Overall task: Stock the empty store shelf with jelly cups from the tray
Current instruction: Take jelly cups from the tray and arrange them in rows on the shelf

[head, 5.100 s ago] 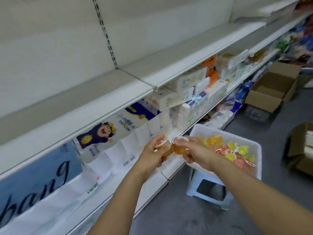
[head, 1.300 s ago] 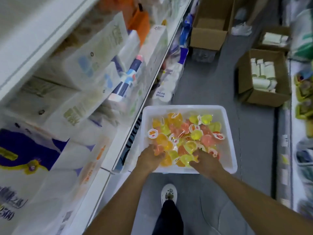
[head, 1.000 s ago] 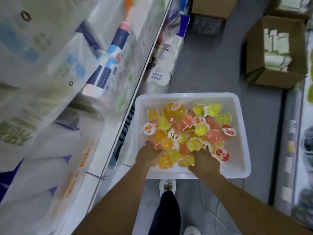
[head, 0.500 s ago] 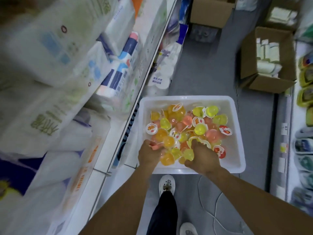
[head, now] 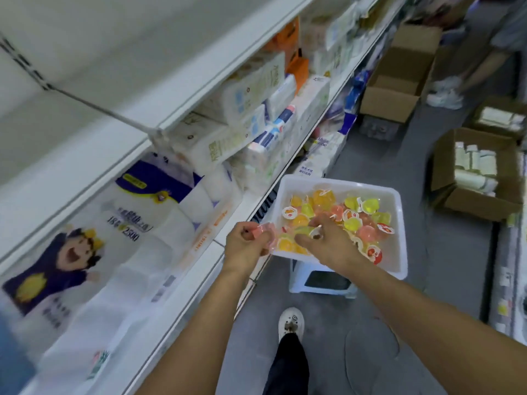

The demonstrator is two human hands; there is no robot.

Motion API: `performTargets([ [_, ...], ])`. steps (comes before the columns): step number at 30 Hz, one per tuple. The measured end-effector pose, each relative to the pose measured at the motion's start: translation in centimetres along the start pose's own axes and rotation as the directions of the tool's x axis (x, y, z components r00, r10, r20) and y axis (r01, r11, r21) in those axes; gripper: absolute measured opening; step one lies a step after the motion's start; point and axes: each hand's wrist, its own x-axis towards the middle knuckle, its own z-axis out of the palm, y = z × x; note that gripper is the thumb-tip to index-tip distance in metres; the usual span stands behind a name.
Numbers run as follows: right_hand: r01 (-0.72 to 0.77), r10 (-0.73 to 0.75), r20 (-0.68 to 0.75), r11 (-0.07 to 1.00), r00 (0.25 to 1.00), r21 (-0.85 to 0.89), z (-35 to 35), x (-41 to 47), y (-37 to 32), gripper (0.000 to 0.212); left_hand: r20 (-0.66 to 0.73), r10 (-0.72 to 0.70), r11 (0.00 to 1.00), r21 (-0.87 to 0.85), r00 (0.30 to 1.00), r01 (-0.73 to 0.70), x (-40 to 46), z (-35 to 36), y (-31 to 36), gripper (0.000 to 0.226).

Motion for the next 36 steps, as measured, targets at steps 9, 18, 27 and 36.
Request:
performTargets([
  [9, 0.288, -0.289, 0.086, 0.957, 0.953, 0.026, 2.3, -10.9, -9.4, 0.044, -0.188, 0.212, 0.977, 0.061, 0.959, -0.204, -15.1, -11.6, 3.4, 0.026],
  [18, 0.543, -0.553, 0.305, 0.831, 0.775, 0.125, 9.1, -19.6, -20.7, 0.052, -0.377, 0.3, 0.954, 0.117, 0.876, -0.276, -25.7, -25.7, 4.1, 0.025],
  [27, 0.717, -0.713, 0.368, 0.68, 0.597, 0.153, 22.6, -30.3, -31.5, 0.052, -0.628, 0.329, 0.943, 0.18, 0.705, -0.279, -36.6, -40.1, 1.3, 0.031],
  [36, 0.876, -0.782, 0.483, 0.478, 0.395, 0.058, 34.3, -37.2, -37.3, 0.049, -0.791, 0.327, 0.943, 0.234, 0.516, -0.238, -43.4, -50.6, -1.9, 0.024],
])
